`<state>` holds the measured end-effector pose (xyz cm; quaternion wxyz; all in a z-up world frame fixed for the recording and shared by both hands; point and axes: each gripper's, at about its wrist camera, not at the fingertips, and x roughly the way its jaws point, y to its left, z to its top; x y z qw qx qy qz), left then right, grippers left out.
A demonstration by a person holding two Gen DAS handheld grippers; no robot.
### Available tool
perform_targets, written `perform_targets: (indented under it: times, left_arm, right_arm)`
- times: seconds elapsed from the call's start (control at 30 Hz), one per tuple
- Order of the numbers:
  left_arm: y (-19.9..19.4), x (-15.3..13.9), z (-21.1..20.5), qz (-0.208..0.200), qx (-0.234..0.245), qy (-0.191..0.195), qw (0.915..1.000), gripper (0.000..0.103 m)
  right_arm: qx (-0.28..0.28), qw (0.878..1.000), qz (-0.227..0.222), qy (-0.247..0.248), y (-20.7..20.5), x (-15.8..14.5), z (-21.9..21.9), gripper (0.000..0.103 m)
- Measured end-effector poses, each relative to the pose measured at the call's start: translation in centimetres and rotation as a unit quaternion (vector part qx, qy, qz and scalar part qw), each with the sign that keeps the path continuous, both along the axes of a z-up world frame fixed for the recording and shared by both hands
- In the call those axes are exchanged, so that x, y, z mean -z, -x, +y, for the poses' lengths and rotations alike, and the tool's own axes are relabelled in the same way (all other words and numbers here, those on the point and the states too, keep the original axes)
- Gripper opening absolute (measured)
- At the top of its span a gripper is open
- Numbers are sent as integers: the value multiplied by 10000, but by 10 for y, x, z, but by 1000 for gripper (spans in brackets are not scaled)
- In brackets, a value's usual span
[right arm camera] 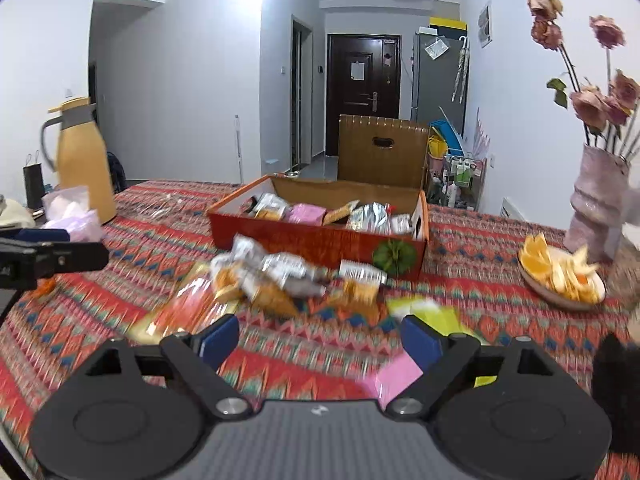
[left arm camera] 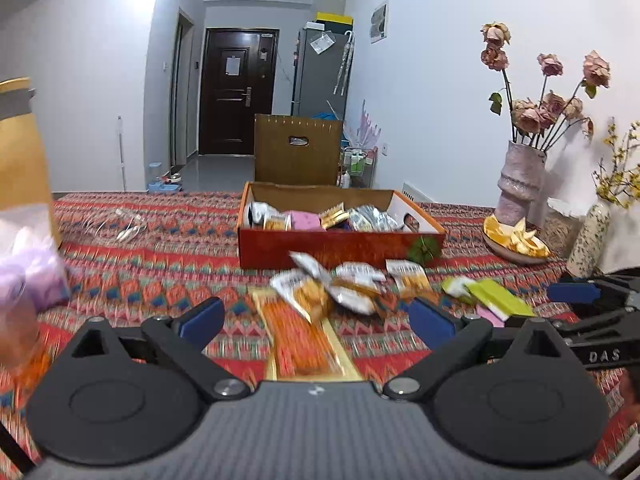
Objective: Organize snacks
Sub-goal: 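Withdraw both tools back toward the snack pile, then grasp oat-cracker packet with left gripper while right grasps another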
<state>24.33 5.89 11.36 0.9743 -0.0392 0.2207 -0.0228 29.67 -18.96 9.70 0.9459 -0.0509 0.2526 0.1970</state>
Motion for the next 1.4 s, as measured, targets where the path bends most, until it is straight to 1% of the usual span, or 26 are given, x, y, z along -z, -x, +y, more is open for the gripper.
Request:
perform_targets:
  times: [0.07,0.17,0.3,0.43,0.6,0.87,1.07,1.23,1.3,1.37,1.4]
  left_arm:
    - [19,7,-3,39,-79,106,9999,102]
    - [43,23,-4,227,-128,242,9994,102]
    - [57,38,-11,479,-195,210,9984,102]
    - [62,47,-18,613,-103,116,9980,102]
    - [54,52,-26,678,-49,36,9977,102]
    - [32,65,-16,911,-117,112,9957,102]
    - [7,68,2,966,-199,195,9949,102]
    - [-19,75,23,1099,-299,189,9933,102]
    - [-29,75,32,1095,-336,193,9932,102]
    - [-37,73,40,1059,-382,189,9935,102]
    - [-41,72,44,1048,-402,181,9935,102]
  right_arm:
    - [53,10000,-57,-7,24,8,-9,89]
    - [141,9998,-129,-15,56,19,-19,90]
    - [201,9998,-85,-12,87,37,-30,90]
    - [236,9997,57,-85,101,50,-36,90]
    - [195,9997,105,-128,99,57,-36,90]
    - [105,9995,261,-128,79,64,-28,90]
    - [-128,9987,469,-169,44,67,-7,90]
    - [-494,9949,686,-556,-5,63,15,89]
    - [-609,9942,712,-533,-30,62,28,89]
    - [-695,9949,642,-363,-55,59,46,89]
    - [-769,9944,636,-359,-70,57,54,89]
